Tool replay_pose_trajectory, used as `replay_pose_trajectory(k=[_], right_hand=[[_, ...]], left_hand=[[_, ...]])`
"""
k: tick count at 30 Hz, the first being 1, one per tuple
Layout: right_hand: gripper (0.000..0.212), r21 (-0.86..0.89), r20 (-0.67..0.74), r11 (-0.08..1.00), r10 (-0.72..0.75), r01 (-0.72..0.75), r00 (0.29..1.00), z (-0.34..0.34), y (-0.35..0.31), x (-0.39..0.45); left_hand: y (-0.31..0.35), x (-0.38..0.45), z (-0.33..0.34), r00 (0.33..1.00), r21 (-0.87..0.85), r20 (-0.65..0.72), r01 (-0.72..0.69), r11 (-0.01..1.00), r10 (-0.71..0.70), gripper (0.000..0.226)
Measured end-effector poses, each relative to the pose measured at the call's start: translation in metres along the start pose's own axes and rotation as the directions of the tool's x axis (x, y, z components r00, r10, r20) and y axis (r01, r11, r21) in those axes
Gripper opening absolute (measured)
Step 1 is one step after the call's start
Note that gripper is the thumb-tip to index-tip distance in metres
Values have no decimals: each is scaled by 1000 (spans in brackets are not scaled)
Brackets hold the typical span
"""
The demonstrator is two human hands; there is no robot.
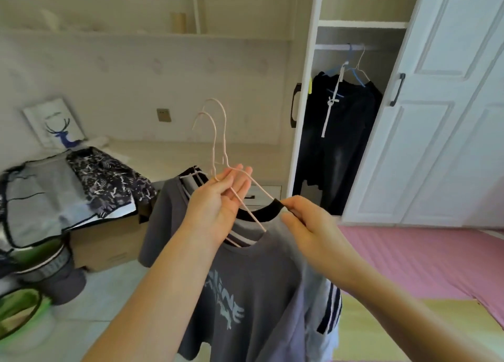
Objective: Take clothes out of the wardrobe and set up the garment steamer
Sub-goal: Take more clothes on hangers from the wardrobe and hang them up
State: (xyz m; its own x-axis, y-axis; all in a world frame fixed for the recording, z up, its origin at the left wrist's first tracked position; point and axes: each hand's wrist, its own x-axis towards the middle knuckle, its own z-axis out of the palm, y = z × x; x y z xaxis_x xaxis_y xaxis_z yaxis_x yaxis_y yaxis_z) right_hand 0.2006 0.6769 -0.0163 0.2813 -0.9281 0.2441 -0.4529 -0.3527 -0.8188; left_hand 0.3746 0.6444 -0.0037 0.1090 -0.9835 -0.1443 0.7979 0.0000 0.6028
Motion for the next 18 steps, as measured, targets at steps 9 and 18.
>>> replay_pose_trajectory(k=[9, 18], right_hand=[[19, 147, 205, 979, -171, 142, 964, 53, -2, 31], [35, -2, 502, 969, -213, 248, 838, 116, -40, 93]], left_hand=[[40, -21, -23, 963, -53, -201, -191, 980, 177, 30], [89, -22, -86, 892, -7, -349, -308, 951, 286, 41]])
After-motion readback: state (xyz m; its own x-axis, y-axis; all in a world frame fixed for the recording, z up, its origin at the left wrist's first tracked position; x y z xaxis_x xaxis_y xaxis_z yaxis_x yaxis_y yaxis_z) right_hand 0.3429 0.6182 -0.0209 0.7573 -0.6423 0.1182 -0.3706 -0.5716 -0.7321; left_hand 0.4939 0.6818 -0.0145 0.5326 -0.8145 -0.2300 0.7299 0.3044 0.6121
